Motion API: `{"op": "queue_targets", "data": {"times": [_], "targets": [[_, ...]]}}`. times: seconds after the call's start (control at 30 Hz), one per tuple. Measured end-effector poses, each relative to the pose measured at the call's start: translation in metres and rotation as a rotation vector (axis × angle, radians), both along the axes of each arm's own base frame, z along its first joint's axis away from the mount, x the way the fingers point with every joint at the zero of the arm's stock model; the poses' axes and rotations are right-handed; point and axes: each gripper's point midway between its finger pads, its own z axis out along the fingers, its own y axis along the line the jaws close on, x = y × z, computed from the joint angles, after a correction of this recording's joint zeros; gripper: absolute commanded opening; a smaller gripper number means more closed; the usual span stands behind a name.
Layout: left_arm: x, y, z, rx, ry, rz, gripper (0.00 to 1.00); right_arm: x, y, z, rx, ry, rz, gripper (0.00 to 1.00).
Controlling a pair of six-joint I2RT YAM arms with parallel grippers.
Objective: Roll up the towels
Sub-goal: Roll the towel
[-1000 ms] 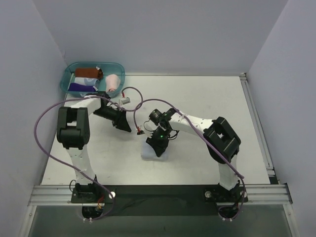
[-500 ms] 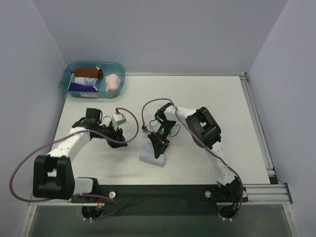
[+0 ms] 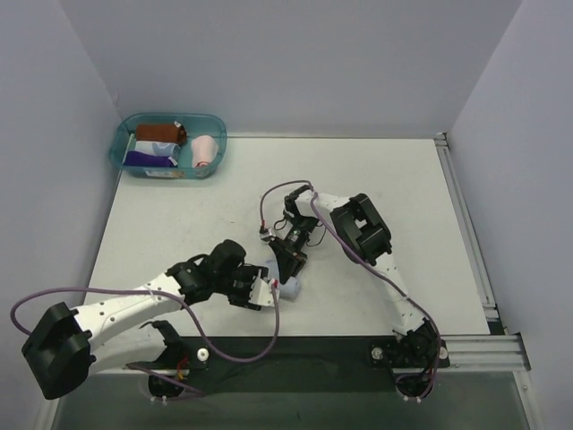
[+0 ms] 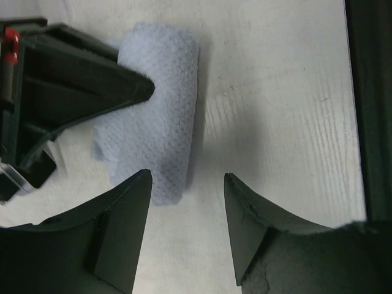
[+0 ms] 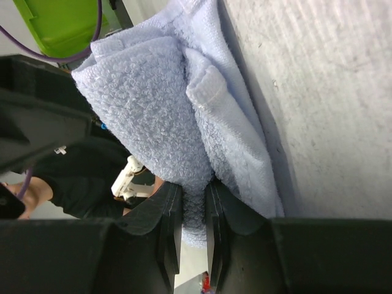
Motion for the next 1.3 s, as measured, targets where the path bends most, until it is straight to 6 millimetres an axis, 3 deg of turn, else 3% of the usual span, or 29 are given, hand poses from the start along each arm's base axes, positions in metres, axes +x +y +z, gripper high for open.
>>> {"op": "queue_targets", "data": {"times": [0.17, 0.37, 0.47, 0.6, 0.7, 0.8, 0.83, 0.93, 1.03, 1.13, 1.23, 1.3], "targets": [[0.006, -0.020, -0.004, 0.046, -0.156, -0.104, 0.62, 0.000, 0.000, 0.000, 0.001, -0.001, 0.002, 0.00], [0.021, -0.028, -0.022, 0.110, -0.244, -0.154, 0.61, 0.001, 0.000, 0.000, -0.001, -0.005, 0.005, 0.00], [0.025, -0.028, -0.032, 0.137, -0.262, -0.171, 0.52, 0.002, -0.001, -0.001, -0.004, -0.013, 0.008, 0.00], [0.028, -0.031, -0.038, 0.162, -0.255, -0.189, 0.20, 0.003, -0.003, -0.001, -0.008, -0.018, 0.008, 0.09], [0.027, -0.032, -0.037, 0.176, -0.231, -0.189, 0.11, 0.008, -0.005, -0.001, -0.019, -0.025, 0.001, 0.19], [0.025, -0.032, -0.035, 0.187, -0.197, -0.186, 0.04, 0.016, -0.008, 0.000, -0.042, -0.045, -0.008, 0.35], [0.024, -0.032, -0.035, 0.194, -0.174, -0.182, 0.01, 0.021, -0.009, 0.000, -0.050, -0.061, -0.013, 0.44], [0.017, -0.032, -0.035, 0.211, -0.095, -0.183, 0.00, 0.046, -0.016, 0.008, -0.054, -0.136, -0.044, 0.54], [0.015, -0.031, -0.034, 0.216, 0.031, -0.175, 0.00, 0.090, -0.030, 0.018, -0.037, -0.309, -0.091, 0.56], [0.024, -0.029, -0.033, 0.206, 0.199, -0.131, 0.00, 0.133, -0.056, 0.047, -0.015, -0.467, -0.193, 0.55], [0.037, -0.030, -0.032, 0.196, 0.382, -0.084, 0.00, 0.157, -0.087, 0.082, 0.010, -0.602, -0.302, 0.53], [0.047, -0.032, -0.033, 0.188, 0.500, -0.054, 0.00, 0.158, -0.109, 0.102, 0.009, -0.668, -0.361, 0.51]]}}
